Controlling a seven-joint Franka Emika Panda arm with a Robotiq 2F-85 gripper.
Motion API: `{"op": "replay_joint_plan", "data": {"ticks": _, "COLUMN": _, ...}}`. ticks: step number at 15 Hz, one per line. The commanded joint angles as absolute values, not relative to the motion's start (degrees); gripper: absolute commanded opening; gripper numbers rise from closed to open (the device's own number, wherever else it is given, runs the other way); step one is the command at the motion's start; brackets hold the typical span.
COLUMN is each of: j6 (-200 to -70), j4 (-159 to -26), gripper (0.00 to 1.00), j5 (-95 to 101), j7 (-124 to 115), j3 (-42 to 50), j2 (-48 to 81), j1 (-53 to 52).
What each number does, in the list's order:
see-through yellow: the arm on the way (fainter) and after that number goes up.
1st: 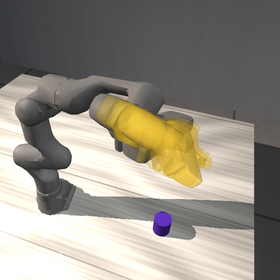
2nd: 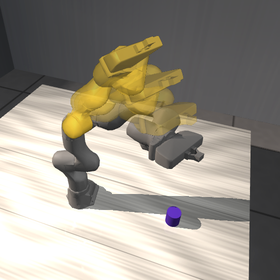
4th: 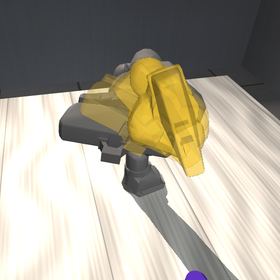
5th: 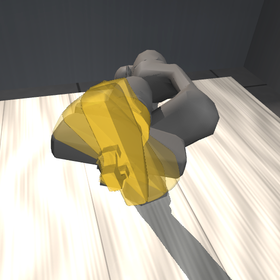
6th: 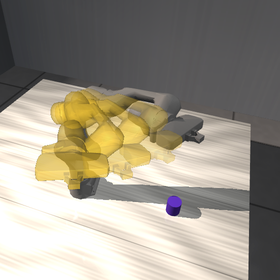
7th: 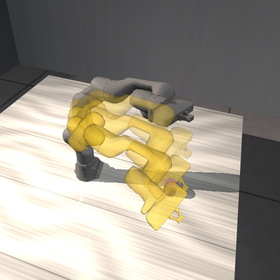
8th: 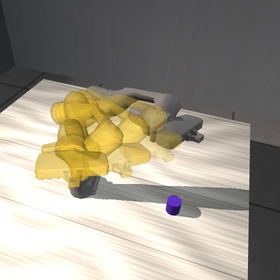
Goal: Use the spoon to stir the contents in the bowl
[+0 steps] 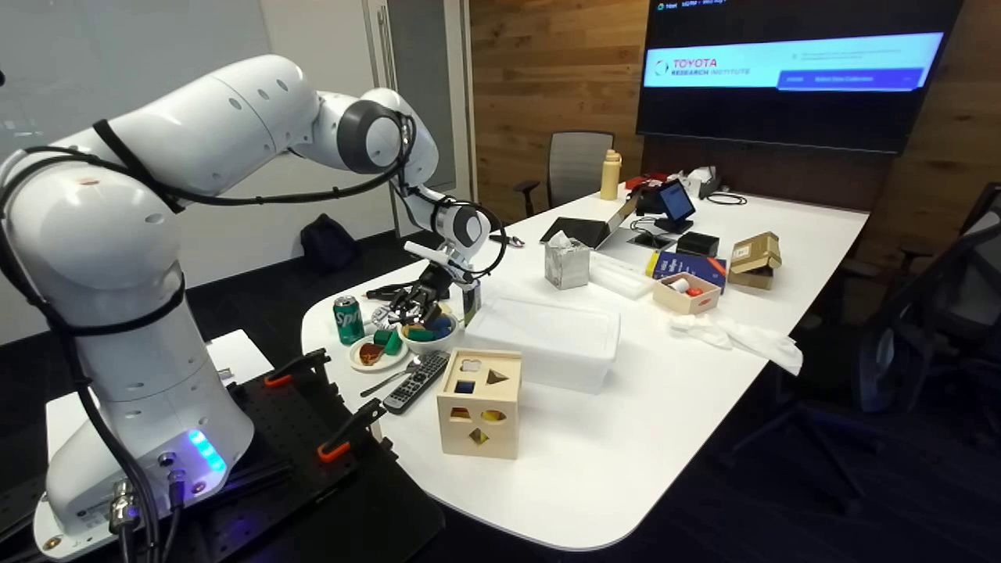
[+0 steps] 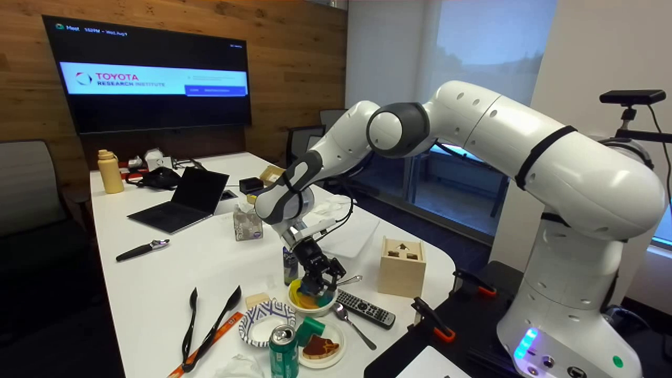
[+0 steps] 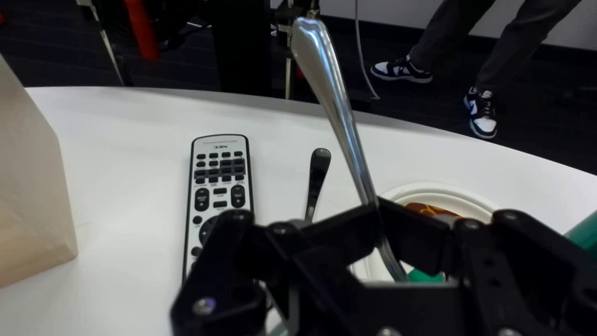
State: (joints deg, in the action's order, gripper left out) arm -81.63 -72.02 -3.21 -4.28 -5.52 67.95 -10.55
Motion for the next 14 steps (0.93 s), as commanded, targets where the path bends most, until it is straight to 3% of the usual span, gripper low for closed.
{"op": "replay_joint_plan", "data": {"ticks": 1, "j6": -76.6, "j4": -62.4, "gripper": 0.0, "j5": -2.2, "j7": -3.6, "j3": -5.4, "j2": 74.0, "j1": -11.8}}
{"op": "replay_joint_plan", "data": {"ticks": 6, "j6": -79.7, "j4": -58.0, "gripper": 0.0, "j5": -1.3, "j7": -6.8, "j3": -4.0, "j2": 76.3, "j1": -13.7}}
{"op": "replay_joint_plan", "data": {"ticks": 14, "j6": -87.6, "j4": -63.2, "gripper": 0.0, "j5": -1.1, "j7": -13.0, "j3": -1.7, "j2": 70.7, "j1": -15.5}}
